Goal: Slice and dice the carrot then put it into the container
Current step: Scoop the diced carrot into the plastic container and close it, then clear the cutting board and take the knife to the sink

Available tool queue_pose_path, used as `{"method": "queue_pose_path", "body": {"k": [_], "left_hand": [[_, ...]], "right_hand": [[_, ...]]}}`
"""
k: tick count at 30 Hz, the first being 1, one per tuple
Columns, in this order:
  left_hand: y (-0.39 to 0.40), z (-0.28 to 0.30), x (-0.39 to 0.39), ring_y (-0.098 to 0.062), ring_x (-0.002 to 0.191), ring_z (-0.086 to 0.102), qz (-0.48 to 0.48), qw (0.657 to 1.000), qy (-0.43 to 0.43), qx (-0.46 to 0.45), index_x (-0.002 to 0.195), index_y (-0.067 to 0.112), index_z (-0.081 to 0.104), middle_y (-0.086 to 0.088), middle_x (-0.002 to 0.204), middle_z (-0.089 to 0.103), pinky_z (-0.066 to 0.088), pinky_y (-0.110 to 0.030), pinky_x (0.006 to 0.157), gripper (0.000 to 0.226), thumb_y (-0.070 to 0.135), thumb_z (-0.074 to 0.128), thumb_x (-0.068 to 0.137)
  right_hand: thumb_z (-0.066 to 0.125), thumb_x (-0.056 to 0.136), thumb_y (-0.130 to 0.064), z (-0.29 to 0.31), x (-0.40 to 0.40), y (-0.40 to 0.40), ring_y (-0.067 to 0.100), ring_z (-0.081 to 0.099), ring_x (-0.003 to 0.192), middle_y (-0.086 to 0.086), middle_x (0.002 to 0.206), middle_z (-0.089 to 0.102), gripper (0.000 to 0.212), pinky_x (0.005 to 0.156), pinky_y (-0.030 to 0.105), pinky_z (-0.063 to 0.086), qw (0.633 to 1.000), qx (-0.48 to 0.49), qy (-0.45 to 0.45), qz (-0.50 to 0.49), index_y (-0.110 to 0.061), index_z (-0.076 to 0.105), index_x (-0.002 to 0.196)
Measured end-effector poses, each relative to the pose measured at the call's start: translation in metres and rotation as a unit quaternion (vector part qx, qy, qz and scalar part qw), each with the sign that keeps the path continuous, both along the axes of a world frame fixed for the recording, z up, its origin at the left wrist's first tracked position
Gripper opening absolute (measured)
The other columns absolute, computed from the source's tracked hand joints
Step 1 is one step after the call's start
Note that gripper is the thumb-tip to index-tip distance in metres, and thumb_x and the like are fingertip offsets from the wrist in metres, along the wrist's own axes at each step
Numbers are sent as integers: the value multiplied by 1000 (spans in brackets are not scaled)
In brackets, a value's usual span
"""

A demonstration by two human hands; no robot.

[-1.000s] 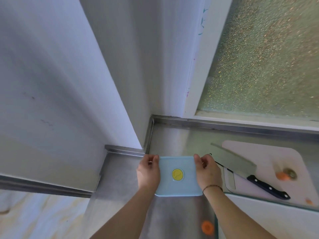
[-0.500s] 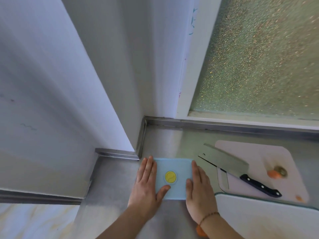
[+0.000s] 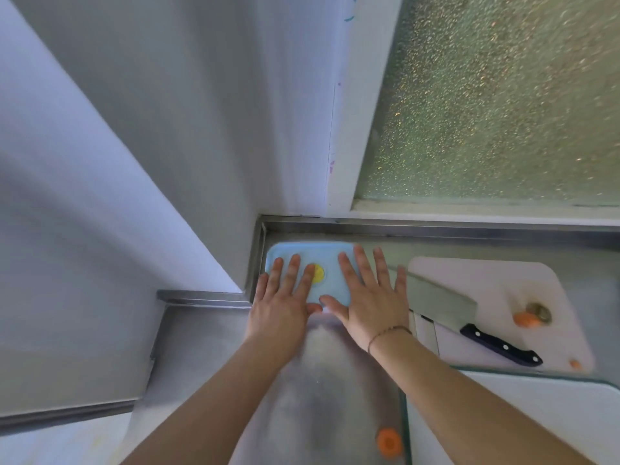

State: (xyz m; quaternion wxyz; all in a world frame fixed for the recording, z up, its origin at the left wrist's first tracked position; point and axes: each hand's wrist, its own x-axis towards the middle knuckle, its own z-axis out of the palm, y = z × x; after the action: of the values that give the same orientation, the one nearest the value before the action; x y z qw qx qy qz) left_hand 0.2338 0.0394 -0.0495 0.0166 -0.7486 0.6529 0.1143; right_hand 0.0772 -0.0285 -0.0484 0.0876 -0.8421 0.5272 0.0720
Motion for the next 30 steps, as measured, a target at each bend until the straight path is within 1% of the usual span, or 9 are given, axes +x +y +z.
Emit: {"method": "queue_pose_path", "body": {"k": [2,8,10,12,15,17,22,26,30], "left_hand": [[-20,3,10,-29,156,-10,27,998,-14,53,162,29,-3,0,169,-14,-2,-42,125,68,52,27,106],[-40,10,28,-24,156,-14,28,996,-28,81,161,32,-8,4,169,-19,-3,-42,125,64,48,25,108],[-35,11,23,-25,157,-11,39,998,-22,54,162,31,-2,2,170,-13,-1,-44,125,66,46,32,108],[-18,4,14,-29,157,1,46,997,-1,-55,163,24,14,-5,171,4,8,-48,124,68,41,46,105],[28,-15,-15,-37,145,31,23,966,77,-246,147,12,44,-18,156,42,29,-50,115,54,33,49,97],[67,-36,-48,-40,135,43,6,955,124,-268,135,10,54,-19,144,54,36,-53,109,44,28,52,95],[150,-75,-129,-38,129,53,38,949,214,-227,124,11,69,-8,136,61,44,-57,102,32,16,65,92],[184,-62,-182,-36,125,55,91,936,226,-254,130,17,59,-8,134,61,48,-57,99,36,20,57,94],[195,-49,-227,-34,126,52,163,924,196,-285,132,11,63,-10,134,60,47,-55,100,41,19,55,92]], "right_hand": [[-3,77,-82,2,15,-17,25,-14,149,-9,161,-20,89,118,57,-4,1000,11,10,-17,-36,-9,153],[13,88,-76,6,35,-37,27,-16,149,-8,159,-28,81,118,57,-6,996,79,21,-17,-36,-14,153],[15,90,-74,13,28,-36,26,-22,148,-6,159,-27,80,118,56,-7,995,98,-5,4,-35,-16,152],[23,93,-69,19,9,-29,26,-14,150,-1,163,-12,78,121,52,1,993,76,-90,25,-30,-6,155],[35,92,-57,21,-60,2,35,34,138,12,147,42,66,115,44,27,978,-26,-205,7,-15,46,141],[42,89,-50,11,-127,20,35,49,118,9,127,58,53,102,43,40,979,-79,-188,-9,-13,62,121],[39,82,-49,-15,-242,25,35,48,108,10,115,62,57,89,47,50,995,-58,-74,-31,-11,66,114],[56,87,-38,-24,-257,11,34,50,110,7,117,60,40,87,45,46,996,-59,-60,-4,-15,63,119],[63,88,-35,-25,-250,-7,33,49,107,8,112,61,37,92,42,39,996,-54,-67,28,-17,63,120]]}}
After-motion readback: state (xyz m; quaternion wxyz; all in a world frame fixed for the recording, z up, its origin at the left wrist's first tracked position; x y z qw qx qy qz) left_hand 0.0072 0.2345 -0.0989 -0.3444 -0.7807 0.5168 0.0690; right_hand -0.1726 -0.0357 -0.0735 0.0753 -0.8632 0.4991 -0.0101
